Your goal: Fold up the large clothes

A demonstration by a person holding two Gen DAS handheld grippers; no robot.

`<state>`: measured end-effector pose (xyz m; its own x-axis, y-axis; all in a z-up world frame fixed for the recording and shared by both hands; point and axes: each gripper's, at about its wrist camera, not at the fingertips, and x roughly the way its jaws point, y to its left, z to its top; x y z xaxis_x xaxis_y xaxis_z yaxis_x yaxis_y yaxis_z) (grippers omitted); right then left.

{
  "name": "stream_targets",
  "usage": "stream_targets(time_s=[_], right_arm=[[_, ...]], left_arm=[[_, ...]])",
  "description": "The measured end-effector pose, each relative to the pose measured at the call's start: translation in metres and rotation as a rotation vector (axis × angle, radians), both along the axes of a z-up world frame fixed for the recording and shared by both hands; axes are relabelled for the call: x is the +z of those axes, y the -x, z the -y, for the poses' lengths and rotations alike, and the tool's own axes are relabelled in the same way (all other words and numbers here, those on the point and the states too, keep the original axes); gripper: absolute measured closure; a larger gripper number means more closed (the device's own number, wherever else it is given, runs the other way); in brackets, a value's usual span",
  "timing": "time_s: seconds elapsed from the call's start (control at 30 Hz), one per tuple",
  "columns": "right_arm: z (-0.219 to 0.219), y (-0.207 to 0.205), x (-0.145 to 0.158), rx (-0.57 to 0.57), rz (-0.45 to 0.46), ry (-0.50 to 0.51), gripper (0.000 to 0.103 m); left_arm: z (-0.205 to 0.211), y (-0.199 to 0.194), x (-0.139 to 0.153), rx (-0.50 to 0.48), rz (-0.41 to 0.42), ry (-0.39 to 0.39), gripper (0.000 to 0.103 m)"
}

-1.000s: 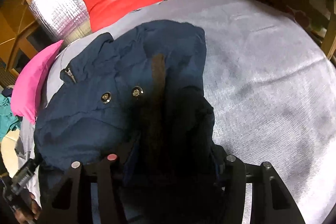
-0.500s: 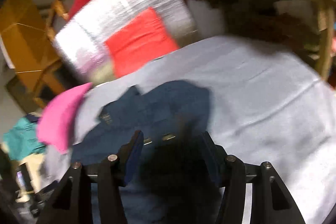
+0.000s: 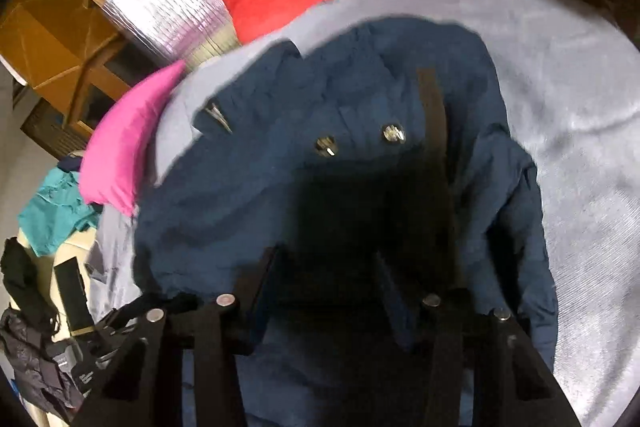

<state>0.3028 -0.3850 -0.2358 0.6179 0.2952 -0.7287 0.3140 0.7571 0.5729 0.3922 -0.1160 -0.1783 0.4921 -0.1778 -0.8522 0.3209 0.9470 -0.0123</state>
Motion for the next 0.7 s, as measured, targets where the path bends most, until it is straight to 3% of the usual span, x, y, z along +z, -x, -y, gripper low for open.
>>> stream_targets(time_s=[0.1,0.2,0.33,0.47,0.6,0.7], right_arm=[[-0.006,0.003,0.014,0.015,0.079,-0.006,0.051],[-0.018,-0.004,0.002,0.050,0.042,-0.014,0.051],[-0.028,-0.013,-0.004,0.082,0.001,0.036,0.050],[-0.014,-0.004,0.005,0.070,0.034,-0.028,0.050],[0.004,0.005,0.013,0.025,0.070,-0.028,0.050],[0.014,0.000,0.003,0.008,0.001,-0.046,0.053]], left_arm=[[-0.002,0.007,0.022,-0.015,0.055,0.053,0.006],[-0.010,0.002,0.023,0.025,0.069,0.060,0.006],[-0.023,-0.019,-0.007,0.096,-0.008,0.005,0.006],[-0.030,-0.026,-0.018,0.112,-0.064,0.005,0.006],[-0.030,-0.017,0.008,0.093,0.021,0.031,0.006],[-0.024,-0.015,0.016,0.066,0.064,0.062,0.006]])
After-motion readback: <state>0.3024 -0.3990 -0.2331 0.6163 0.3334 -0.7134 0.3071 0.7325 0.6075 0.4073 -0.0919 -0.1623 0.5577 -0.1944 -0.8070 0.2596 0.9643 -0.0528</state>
